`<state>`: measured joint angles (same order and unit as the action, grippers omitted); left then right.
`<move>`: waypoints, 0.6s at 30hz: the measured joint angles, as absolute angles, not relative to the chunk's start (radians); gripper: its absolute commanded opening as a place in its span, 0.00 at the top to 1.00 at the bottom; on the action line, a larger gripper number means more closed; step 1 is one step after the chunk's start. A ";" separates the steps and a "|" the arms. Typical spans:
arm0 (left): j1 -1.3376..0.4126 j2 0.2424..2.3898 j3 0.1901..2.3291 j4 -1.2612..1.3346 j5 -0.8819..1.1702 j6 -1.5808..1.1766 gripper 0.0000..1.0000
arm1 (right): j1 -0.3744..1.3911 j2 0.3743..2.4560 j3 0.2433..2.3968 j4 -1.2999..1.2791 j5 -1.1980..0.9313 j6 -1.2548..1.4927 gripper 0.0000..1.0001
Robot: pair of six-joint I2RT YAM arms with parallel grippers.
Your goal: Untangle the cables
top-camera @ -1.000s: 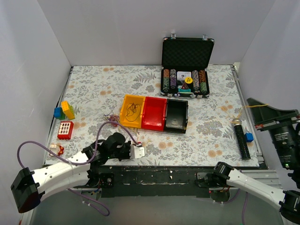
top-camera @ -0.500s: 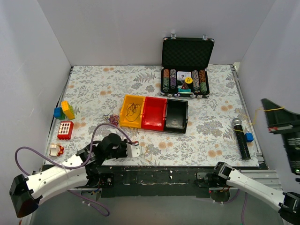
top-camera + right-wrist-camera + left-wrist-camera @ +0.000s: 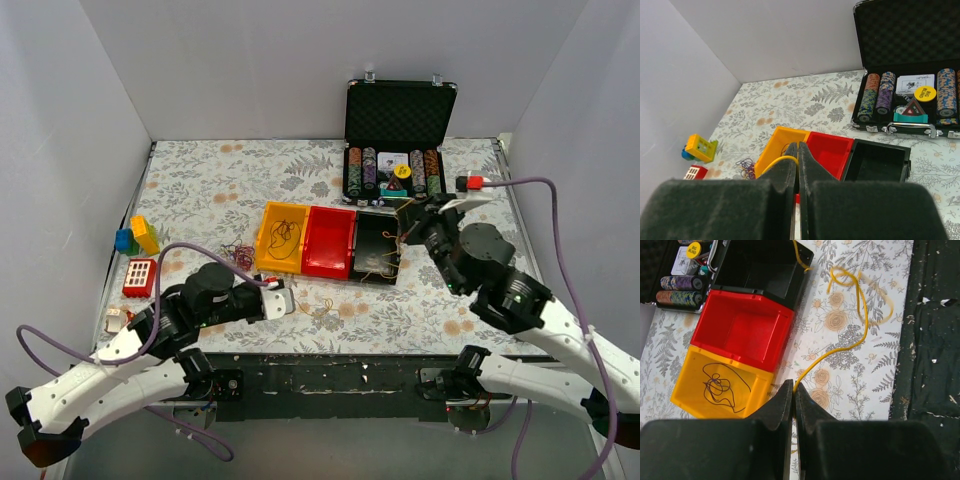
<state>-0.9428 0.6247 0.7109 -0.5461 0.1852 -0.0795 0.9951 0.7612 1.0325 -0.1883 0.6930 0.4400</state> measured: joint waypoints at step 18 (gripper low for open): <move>-0.943 0.568 0.915 -0.688 0.259 -0.045 1.00 | 0.741 1.064 0.997 0.000 0.580 0.415 0.99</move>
